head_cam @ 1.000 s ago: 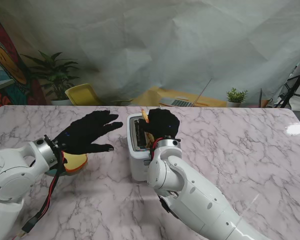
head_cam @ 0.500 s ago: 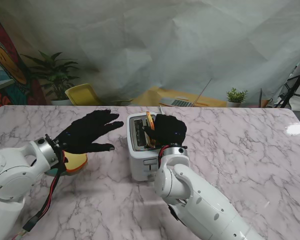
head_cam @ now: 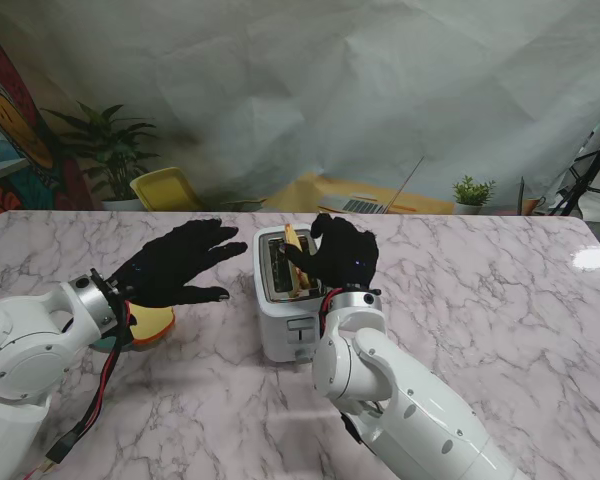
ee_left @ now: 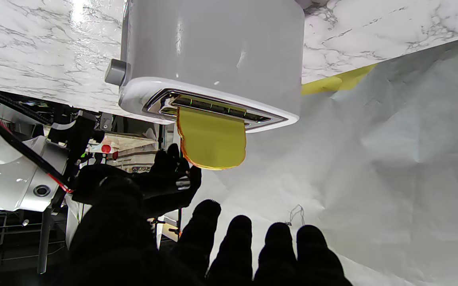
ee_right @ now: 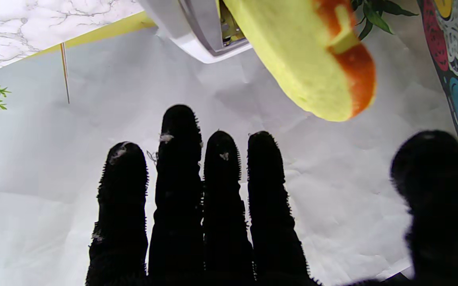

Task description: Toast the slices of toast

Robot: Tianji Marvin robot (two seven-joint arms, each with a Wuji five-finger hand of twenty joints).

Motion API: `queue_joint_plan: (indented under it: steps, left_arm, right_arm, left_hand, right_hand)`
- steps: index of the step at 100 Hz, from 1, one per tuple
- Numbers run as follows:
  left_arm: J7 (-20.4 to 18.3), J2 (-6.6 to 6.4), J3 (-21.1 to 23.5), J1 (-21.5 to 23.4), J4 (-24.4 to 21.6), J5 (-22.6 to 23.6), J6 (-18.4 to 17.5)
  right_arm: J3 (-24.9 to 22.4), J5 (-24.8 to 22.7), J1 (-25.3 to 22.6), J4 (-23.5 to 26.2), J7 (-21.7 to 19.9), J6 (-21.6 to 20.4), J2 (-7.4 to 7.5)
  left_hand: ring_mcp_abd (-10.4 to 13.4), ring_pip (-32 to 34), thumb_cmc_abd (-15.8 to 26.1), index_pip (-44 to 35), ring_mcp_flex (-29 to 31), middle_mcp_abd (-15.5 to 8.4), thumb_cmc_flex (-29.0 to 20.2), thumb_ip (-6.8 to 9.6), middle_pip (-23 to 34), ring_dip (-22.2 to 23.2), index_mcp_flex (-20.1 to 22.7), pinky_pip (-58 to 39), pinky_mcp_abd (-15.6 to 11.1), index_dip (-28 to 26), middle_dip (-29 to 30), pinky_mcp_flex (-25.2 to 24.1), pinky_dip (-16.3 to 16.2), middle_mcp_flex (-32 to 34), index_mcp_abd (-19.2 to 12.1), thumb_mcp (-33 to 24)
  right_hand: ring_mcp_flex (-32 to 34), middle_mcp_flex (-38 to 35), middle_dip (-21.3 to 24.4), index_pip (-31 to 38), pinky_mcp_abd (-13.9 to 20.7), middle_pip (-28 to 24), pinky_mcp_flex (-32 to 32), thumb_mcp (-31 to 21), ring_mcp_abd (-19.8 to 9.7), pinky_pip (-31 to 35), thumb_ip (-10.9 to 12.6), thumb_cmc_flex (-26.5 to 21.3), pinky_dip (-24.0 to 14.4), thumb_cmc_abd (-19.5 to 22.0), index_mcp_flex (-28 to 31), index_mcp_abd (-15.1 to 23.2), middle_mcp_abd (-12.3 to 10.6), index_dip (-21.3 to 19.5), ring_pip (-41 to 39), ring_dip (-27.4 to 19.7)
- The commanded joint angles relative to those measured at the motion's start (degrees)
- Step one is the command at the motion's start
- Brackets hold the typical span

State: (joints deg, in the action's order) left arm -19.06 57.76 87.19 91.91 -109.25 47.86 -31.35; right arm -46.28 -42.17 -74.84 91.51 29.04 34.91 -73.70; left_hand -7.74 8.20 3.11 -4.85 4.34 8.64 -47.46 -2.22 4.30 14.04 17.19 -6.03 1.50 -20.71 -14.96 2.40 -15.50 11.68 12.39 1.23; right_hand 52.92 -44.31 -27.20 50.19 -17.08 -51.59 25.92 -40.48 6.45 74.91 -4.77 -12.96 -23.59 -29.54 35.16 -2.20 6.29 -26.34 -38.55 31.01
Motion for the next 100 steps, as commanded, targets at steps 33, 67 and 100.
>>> queue_joint_plan:
  steps: [33, 67, 100]
  left_arm:
    - [-0.08, 0.24, 0.24, 0.43, -0.39, 0.49, 0.45]
    - [0.61, 0.41, 0.90, 1.20, -1.04, 1.02, 1.03]
    - [2.07, 0.75, 2.42, 3.23, -1.77, 1.70, 2.28]
  right_arm:
    - [-1.90, -2.23, -3.33, 8.61, -5.75, 2.07, 2.28]
    - [-5.78, -9.79, -8.58, 17.01, -10.20, -1.79, 5.62]
    - [-14.78, -15.84, -17.98, 24.46, -17.34, -16.94, 9.32]
  left_hand:
    - [0.78, 1.09, 1.58, -0.01, 0.44, -0.56, -1.11, 0.94, 0.79, -0.68, 0.64, 2.14, -1.81, 0.07, 0.45, 0.07, -0.21, 0.25, -0.66, 0.95]
    - [0.76, 1.13, 1.53, -0.02, 0.44, -0.57, -1.09, 0.94, 0.77, -0.66, 0.66, 2.15, -1.78, 0.07, 0.45, 0.09, -0.20, 0.21, -0.63, 0.98]
    - [0.69, 1.16, 1.49, -0.04, 0.54, -0.58, -1.07, 0.92, 0.78, -0.66, 0.73, 2.12, -1.69, 0.06, 0.45, 0.16, -0.20, 0.33, -0.57, 0.99]
  right_hand:
    - [-16.12, 17.57, 2.88, -15.23, 0.28, 6.13, -11.52, 2.84, 0.95, -8.57, 1.09, 4.65, -2.49, 4.45, -9.64, -5.84, 3.74, 3.31, 9.46, -5.40]
    - [-24.79, 25.49, 6.40, -26.35, 1.94, 11.60, -17.16, 5.12, 1.00, -14.53, 0.91, 3.94, -2.65, 7.20, -12.68, -7.49, 5.43, 4.58, 16.09, -8.76]
    - [-31.26, 28.25, 10.35, -33.27, 5.21, 18.59, -22.69, 7.65, -0.87, -22.59, 0.73, 2.24, 0.73, 9.71, -12.84, -5.60, 2.92, 4.92, 23.24, -13.52]
